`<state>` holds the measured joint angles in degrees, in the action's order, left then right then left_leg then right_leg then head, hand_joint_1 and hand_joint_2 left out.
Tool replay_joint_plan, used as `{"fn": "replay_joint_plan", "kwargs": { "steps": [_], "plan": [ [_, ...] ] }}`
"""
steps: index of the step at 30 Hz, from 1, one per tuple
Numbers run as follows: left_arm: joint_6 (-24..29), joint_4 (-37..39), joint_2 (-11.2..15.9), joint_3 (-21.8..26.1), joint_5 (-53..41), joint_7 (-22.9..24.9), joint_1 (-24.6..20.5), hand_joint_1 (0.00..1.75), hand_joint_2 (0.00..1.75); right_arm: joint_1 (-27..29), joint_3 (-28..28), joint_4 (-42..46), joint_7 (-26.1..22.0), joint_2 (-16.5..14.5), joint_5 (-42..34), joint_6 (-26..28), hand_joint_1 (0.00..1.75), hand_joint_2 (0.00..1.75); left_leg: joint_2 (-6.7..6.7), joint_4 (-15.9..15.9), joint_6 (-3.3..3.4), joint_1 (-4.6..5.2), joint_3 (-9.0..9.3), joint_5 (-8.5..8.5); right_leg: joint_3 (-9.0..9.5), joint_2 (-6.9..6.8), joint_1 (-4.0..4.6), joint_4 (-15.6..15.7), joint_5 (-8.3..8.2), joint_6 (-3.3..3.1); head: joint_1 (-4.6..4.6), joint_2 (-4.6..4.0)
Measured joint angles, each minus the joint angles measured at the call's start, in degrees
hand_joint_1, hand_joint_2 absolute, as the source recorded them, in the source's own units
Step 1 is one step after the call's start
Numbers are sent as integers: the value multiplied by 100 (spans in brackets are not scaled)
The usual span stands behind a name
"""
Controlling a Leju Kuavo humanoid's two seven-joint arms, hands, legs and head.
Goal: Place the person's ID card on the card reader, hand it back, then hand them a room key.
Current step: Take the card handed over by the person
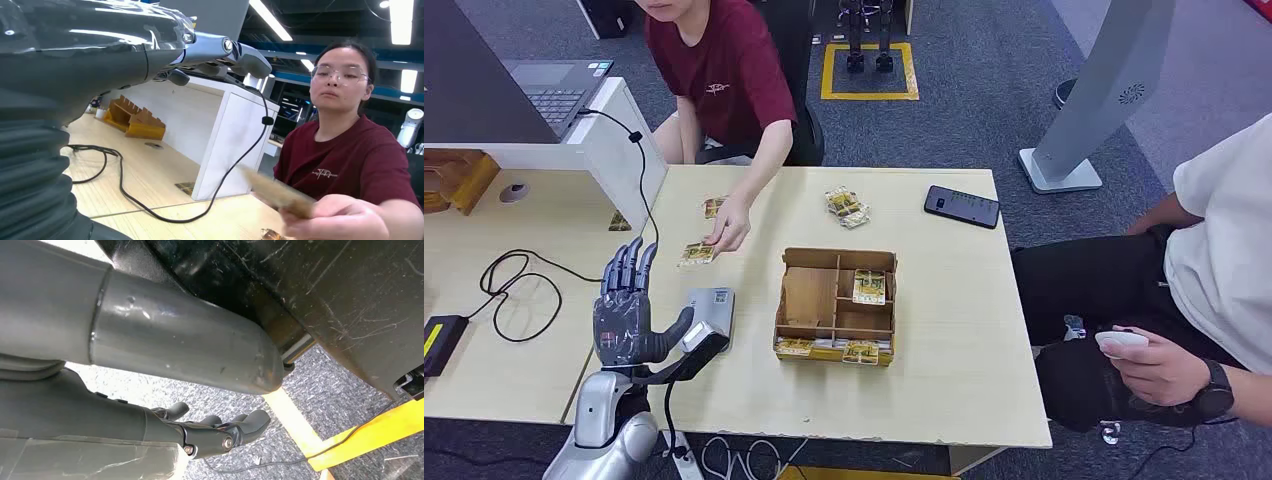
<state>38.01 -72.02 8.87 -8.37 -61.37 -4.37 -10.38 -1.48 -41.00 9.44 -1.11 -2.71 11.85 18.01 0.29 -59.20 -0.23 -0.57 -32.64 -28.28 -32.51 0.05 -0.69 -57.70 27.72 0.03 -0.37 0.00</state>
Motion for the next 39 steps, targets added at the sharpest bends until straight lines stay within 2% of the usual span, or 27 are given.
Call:
{"fn": "replay_joint_plan", "kwargs": {
  "steps": [15, 19, 39],
  "plan": [
    [-2, 48, -2, -2, 3, -2, -13, 0, 175, -3, 0, 0, -5, 0, -11, 5, 0, 0, 0, 0, 0, 0, 0, 0, 0, 0, 0, 0, 0, 0, 0, 0],
    [-4, 48, -2, -1, 11, -4, -13, 175, 175, -5, 0, 0, -4, 0, -11, 9, 0, 0, 0, 0, 0, 0, 0, 0, 0, 0, 0, 0, 0, 0, 0, 0],
    [-55, 48, 31, -2, 515, -398, -13, 175, 175, -8, 0, 0, -18, 0, 7, 20, 0, 0, 0, 0, 0, 0, 0, 0, 0, 0, 0, 0, 0, 0, 0, 0]
  ]
}}
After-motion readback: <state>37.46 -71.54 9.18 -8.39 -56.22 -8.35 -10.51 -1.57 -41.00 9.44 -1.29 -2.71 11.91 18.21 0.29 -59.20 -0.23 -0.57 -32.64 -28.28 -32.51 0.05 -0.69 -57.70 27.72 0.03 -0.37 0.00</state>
